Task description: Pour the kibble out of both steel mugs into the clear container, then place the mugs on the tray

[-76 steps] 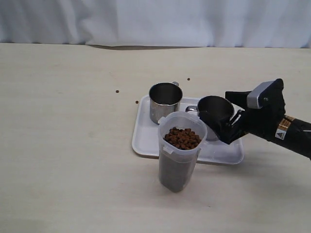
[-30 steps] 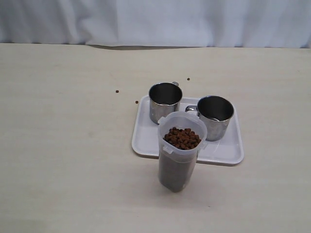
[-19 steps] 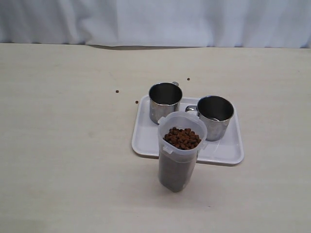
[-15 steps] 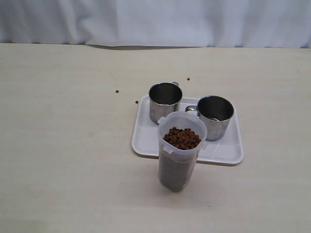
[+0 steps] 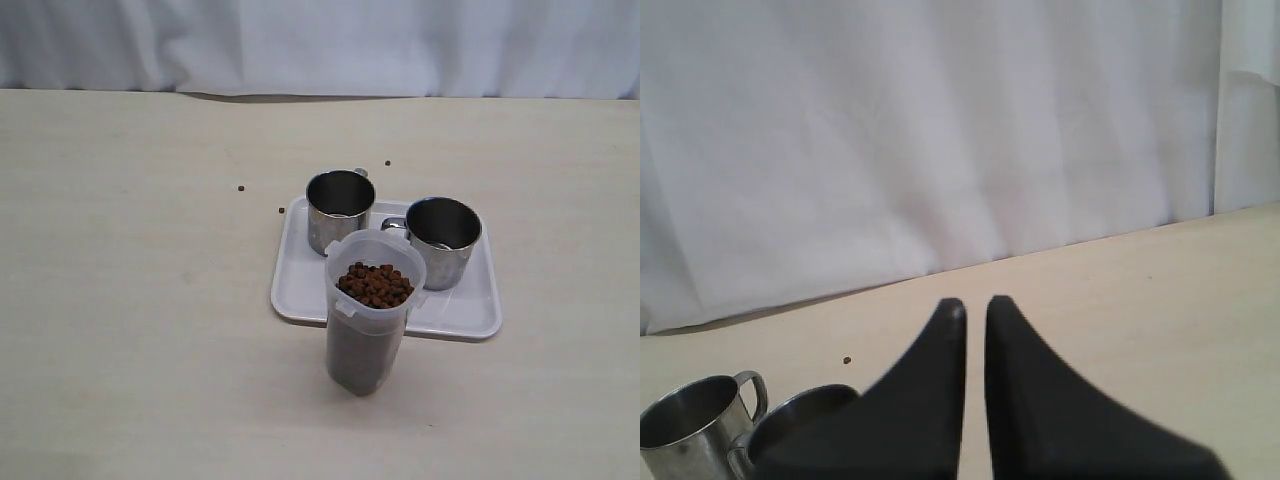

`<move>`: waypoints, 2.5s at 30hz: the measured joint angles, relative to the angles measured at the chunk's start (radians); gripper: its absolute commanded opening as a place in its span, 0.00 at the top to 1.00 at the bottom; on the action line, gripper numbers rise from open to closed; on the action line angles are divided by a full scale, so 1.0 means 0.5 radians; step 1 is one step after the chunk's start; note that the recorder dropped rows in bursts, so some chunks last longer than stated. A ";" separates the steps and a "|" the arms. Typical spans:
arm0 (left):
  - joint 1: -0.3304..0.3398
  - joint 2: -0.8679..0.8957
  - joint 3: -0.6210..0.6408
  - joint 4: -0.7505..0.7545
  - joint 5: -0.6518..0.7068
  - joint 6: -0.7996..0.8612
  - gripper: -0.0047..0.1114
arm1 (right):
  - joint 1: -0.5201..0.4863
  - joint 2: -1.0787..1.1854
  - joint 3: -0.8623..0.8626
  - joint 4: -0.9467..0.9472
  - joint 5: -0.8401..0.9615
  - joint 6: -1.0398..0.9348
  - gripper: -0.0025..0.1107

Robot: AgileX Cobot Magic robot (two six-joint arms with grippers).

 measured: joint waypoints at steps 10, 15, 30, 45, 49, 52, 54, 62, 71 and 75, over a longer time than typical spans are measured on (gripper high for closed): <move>0.000 0.000 0.000 0.000 0.000 0.000 0.96 | 0.000 0.000 0.000 -0.130 0.023 0.000 0.93; 0.000 0.000 0.000 0.000 0.000 0.000 0.96 | 0.000 0.000 0.000 -0.193 0.132 0.000 0.93; 0.000 0.000 0.000 0.000 0.000 0.000 0.96 | 0.000 -0.002 0.000 -0.215 0.237 0.000 0.93; 0.000 0.000 0.000 0.000 0.000 0.000 0.96 | 0.000 -0.002 0.000 -0.022 0.323 -0.256 0.93; 0.000 0.000 0.000 0.000 0.000 0.000 0.96 | 0.000 -0.002 0.000 0.107 0.323 -0.454 0.93; 0.000 0.000 0.000 0.000 0.000 0.000 0.96 | 0.000 -0.002 0.000 0.122 0.323 -0.489 0.93; 0.000 0.000 0.000 0.000 0.000 0.000 0.96 | 0.000 -0.002 0.000 0.127 0.323 -0.488 0.93; 0.000 0.000 0.000 0.000 0.000 0.000 0.96 | 0.000 -0.002 0.000 0.136 0.323 -0.496 0.93; 0.000 0.000 0.000 0.000 0.000 0.000 0.96 | 0.000 -0.002 0.000 0.136 0.323 -0.496 0.93; 0.000 0.000 0.000 0.000 0.000 0.000 0.96 | 0.000 -0.002 0.000 0.136 0.323 -0.496 0.93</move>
